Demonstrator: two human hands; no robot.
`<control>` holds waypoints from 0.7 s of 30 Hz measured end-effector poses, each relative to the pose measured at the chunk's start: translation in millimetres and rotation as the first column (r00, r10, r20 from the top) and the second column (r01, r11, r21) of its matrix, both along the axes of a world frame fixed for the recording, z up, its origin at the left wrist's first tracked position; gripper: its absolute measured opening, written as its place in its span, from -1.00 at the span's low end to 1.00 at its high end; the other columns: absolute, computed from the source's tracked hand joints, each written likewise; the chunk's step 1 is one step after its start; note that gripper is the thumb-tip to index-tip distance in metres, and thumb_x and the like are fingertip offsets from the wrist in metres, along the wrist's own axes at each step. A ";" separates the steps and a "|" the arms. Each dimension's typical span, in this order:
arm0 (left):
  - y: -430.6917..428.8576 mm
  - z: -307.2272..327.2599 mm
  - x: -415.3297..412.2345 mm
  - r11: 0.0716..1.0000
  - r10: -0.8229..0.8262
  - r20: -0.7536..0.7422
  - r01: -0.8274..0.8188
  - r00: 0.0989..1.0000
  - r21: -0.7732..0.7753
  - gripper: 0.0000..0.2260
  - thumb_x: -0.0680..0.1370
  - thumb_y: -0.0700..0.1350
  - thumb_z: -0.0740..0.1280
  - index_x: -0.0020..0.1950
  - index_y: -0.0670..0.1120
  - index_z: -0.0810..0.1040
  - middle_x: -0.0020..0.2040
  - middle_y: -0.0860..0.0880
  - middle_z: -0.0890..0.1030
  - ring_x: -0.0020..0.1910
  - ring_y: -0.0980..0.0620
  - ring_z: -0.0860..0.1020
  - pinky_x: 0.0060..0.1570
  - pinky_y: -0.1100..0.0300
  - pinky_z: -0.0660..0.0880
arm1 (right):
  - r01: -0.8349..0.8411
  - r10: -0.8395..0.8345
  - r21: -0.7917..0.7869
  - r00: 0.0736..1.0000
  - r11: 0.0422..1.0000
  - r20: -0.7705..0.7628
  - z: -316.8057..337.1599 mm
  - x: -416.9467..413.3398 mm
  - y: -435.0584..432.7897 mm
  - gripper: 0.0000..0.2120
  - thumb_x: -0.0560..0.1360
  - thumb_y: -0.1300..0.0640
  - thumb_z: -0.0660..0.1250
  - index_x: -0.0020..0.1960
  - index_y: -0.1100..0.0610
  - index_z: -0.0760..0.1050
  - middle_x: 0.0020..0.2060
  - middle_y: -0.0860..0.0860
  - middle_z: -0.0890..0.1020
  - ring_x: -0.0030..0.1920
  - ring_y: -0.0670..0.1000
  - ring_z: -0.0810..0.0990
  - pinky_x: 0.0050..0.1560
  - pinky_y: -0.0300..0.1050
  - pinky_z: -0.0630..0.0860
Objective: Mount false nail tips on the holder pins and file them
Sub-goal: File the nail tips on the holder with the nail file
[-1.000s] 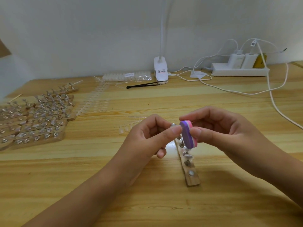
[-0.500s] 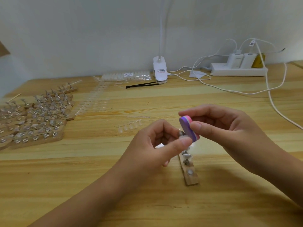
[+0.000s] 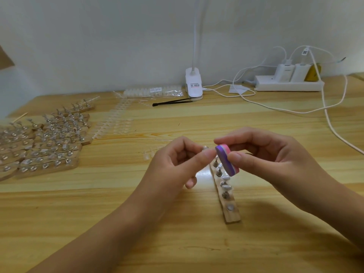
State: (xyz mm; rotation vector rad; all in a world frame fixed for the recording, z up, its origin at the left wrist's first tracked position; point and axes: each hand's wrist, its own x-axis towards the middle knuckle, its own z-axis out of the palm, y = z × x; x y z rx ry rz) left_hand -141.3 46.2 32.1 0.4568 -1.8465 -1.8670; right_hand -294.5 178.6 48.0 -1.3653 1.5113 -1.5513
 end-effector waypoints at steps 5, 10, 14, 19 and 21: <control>11.8 -4.0 -3.2 0.985 -0.085 0.043 0.091 0.995 -0.147 -0.84 0.36 0.10 0.48 -0.20 0.08 0.58 -0.31 0.09 0.54 -0.44 0.24 0.46 -0.43 0.33 0.40 | 0.017 -0.018 -0.036 1.000 0.999 -0.005 2.8 -2.3 -0.3 -0.71 0.39 0.09 0.39 0.09 0.12 0.66 -0.04 0.04 0.69 -0.01 0.03 0.67 -0.04 -0.27 0.57; 1.5 -1.3 1.6 0.961 -0.015 0.073 0.034 0.997 -0.274 -0.77 0.34 0.16 0.47 -0.17 0.05 0.59 -0.31 0.12 0.54 -0.37 0.21 0.49 -0.38 0.31 0.42 | -0.075 0.076 0.015 0.995 0.997 -0.062 7.1 -3.9 0.9 -0.72 0.41 0.13 0.38 0.10 0.12 0.67 -0.01 -0.01 0.68 0.00 -0.02 0.68 -0.02 -0.27 0.57; 5.2 -2.1 0.3 0.933 -0.030 0.095 0.061 0.995 -0.354 -0.73 0.35 0.18 0.46 -0.14 0.02 0.60 -0.32 0.14 0.51 -0.32 0.20 0.49 -0.38 0.29 0.42 | -0.094 0.099 0.046 0.990 0.994 -0.105 7.7 -6.1 2.5 -0.72 0.42 0.13 0.38 0.11 0.09 0.68 0.00 0.00 0.67 0.01 -0.01 0.67 -0.02 -0.26 0.57; 1.2 0.8 -0.6 0.960 0.001 0.083 0.023 0.997 -0.280 -0.80 0.32 0.18 0.47 -0.22 0.10 0.59 -0.35 0.15 0.54 -0.44 0.25 0.45 -0.42 0.32 0.40 | -0.053 0.053 -0.003 0.996 0.999 -0.074 7.1 -5.4 0.7 -0.73 0.41 0.09 0.39 0.08 0.10 0.67 -0.03 0.04 0.67 -0.03 0.04 0.67 -0.06 -0.26 0.58; 8.0 -0.2 -3.3 0.970 -0.046 0.080 0.063 0.996 -0.235 -0.82 0.33 0.15 0.49 -0.24 0.10 0.58 -0.35 0.14 0.53 -0.47 0.23 0.44 -0.44 0.37 0.38 | -0.024 0.023 -0.025 0.999 0.999 -0.045 4.5 -3.3 -0.7 -0.74 0.40 0.09 0.39 0.07 0.09 0.66 -0.07 0.09 0.67 -0.05 0.07 0.67 -0.06 -0.25 0.59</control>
